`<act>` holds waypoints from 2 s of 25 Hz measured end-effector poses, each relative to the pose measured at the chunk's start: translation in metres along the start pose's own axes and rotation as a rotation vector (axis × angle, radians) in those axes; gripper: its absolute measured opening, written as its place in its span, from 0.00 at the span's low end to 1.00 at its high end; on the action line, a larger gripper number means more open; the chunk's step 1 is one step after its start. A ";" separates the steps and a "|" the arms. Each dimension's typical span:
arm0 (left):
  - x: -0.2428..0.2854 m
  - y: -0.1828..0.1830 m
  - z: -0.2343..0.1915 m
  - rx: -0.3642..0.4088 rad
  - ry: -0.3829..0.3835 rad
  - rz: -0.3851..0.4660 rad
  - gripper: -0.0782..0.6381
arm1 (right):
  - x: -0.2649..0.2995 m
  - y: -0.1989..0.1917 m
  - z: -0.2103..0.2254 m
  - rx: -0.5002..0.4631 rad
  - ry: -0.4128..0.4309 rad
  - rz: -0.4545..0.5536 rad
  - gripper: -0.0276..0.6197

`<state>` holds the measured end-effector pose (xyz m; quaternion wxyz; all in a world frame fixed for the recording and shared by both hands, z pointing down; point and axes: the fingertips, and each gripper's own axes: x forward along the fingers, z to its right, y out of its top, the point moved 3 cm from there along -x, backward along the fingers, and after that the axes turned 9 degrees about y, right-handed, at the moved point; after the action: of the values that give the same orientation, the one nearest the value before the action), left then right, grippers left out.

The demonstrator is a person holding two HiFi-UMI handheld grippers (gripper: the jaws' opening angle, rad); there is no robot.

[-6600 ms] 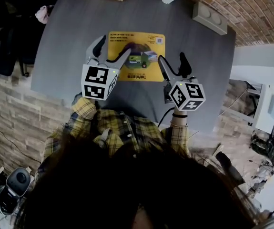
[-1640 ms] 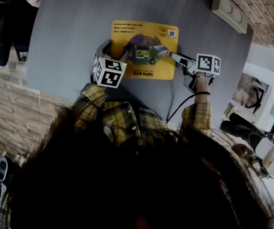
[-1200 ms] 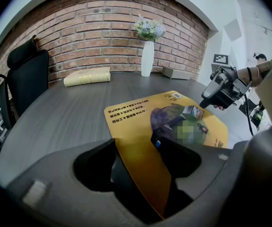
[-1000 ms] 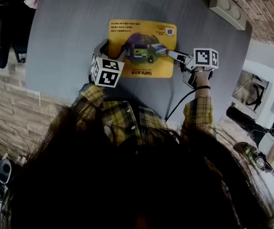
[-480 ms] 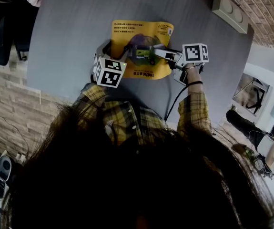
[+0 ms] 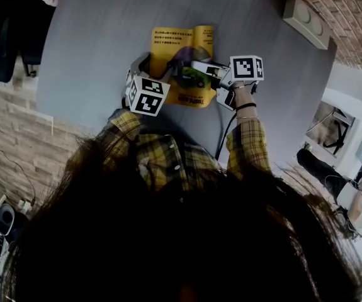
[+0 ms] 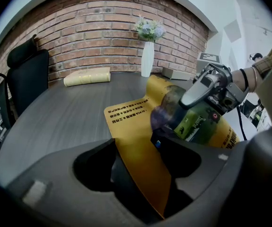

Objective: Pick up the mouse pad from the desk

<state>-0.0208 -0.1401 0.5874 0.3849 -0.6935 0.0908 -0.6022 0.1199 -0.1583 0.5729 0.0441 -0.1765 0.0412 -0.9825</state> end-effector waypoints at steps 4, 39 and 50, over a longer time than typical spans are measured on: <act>0.000 0.001 0.000 0.000 0.000 0.000 0.55 | -0.005 0.000 0.006 -0.004 -0.044 0.022 0.27; -0.033 0.030 -0.007 -0.032 0.008 0.106 0.54 | -0.023 -0.007 -0.056 -0.158 0.059 0.166 0.08; -0.080 0.071 -0.001 -0.026 0.005 0.241 0.52 | -0.062 -0.009 -0.118 -0.390 0.016 0.321 0.08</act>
<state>-0.0184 -0.1419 0.4807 0.4453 -0.6810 0.1821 -0.5521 0.1360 -0.1350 0.4420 0.1644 -0.1650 0.2577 -0.9377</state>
